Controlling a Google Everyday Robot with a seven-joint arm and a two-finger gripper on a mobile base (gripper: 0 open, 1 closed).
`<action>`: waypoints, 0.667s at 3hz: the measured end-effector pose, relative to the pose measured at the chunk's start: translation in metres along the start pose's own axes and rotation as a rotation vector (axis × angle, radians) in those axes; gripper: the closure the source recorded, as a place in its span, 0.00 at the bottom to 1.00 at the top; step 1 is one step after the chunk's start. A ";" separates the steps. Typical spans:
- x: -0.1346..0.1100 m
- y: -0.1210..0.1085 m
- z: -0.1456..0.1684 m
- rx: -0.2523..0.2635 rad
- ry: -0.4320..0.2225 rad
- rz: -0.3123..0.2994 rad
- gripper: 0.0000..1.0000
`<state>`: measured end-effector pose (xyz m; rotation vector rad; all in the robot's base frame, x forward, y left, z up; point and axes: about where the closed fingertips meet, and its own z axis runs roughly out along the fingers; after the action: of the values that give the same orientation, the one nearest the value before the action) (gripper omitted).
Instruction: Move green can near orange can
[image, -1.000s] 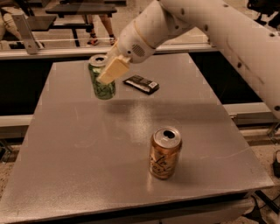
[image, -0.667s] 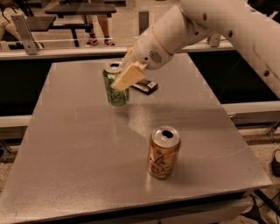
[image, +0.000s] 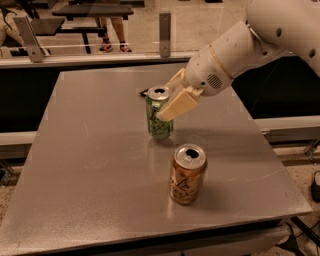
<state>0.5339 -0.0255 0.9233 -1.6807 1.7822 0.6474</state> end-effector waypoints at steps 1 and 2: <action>0.021 0.022 -0.010 -0.037 -0.001 -0.016 1.00; 0.031 0.038 -0.013 -0.061 -0.002 -0.037 1.00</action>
Offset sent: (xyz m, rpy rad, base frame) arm -0.0567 -0.0411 -0.0212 -0.0017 0.0174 0.0988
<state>0.4944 -0.0535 0.9084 -1.7490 1.7417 0.6923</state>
